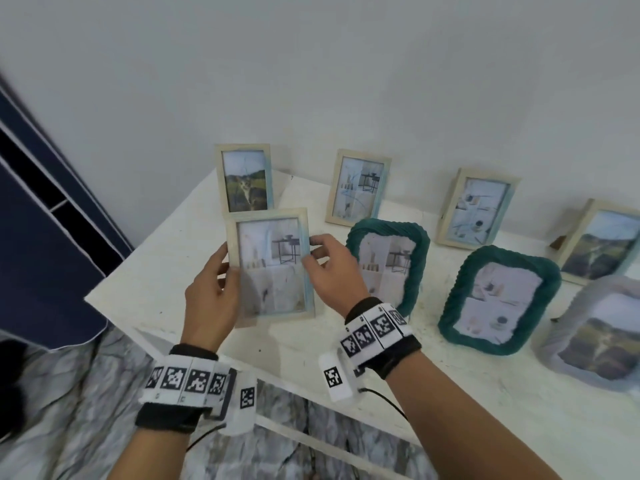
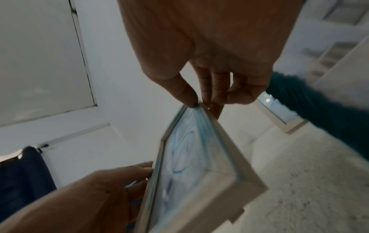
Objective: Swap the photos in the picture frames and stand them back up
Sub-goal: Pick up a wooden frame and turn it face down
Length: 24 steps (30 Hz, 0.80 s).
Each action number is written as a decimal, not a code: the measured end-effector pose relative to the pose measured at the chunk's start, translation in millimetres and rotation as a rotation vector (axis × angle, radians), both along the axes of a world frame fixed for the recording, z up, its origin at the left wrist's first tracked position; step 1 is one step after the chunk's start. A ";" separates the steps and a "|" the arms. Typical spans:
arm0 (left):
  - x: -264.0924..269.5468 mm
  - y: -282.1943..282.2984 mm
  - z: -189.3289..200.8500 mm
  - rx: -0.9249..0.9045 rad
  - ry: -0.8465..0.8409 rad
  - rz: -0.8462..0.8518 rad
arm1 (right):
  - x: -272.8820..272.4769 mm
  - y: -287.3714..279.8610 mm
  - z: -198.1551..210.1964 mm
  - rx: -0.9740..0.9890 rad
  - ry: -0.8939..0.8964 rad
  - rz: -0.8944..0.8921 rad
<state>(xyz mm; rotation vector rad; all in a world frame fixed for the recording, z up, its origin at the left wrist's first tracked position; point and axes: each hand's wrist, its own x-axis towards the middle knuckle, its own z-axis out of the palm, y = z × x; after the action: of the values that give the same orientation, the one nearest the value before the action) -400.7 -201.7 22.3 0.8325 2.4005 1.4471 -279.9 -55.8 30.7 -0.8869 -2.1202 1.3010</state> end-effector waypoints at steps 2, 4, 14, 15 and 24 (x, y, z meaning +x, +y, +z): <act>10.8 -6.4 5.4 0.003 -0.009 -0.050 | 25.1 -2.6 8.0 0.001 0.084 -0.048; 27.7 -8.2 10.5 0.032 -0.046 -0.126 | 55.1 -4.0 13.3 -0.101 0.185 -0.054; 159.8 49.9 14.7 0.033 -0.089 -0.506 | 217.1 0.0 -16.0 -0.586 0.555 -0.335; 175.7 57.3 11.4 0.034 -0.079 -0.554 | 234.7 -0.5 -18.4 -0.589 0.569 -0.388; 310.5 102.8 10.8 -0.048 -0.282 -0.844 | 342.4 -12.9 -15.7 -0.489 0.569 -0.491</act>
<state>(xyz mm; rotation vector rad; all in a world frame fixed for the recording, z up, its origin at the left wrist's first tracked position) -90.2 -98.8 33.1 1.3025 1.5499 1.0527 62.6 -68.7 15.0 -0.9919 -1.0829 1.5774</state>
